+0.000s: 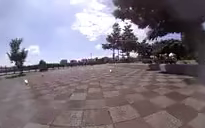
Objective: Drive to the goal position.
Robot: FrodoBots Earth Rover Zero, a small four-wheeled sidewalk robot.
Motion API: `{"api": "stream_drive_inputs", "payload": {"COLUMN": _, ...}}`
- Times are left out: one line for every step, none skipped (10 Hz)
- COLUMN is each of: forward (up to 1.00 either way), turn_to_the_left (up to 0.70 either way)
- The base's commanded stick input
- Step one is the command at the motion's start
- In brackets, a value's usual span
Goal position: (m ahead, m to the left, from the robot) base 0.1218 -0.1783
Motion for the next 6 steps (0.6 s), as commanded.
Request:
{"api": "stream_drive_inputs", "payload": {"forward": 0.70, "turn_to_the_left": 0.10}}
{"api": "stream_drive_inputs", "payload": {"forward": 0.70, "turn_to_the_left": 0.06}}
{"api": "stream_drive_inputs", "payload": {"forward": 0.70, "turn_to_the_left": 0.00}}
{"api": "stream_drive_inputs", "payload": {"forward": 0.70, "turn_to_the_left": 0.00}}
{"api": "stream_drive_inputs", "payload": {"forward": 0.70, "turn_to_the_left": 0.00}}
{"api": "stream_drive_inputs", "payload": {"forward": 0.70, "turn_to_the_left": 0.00}}
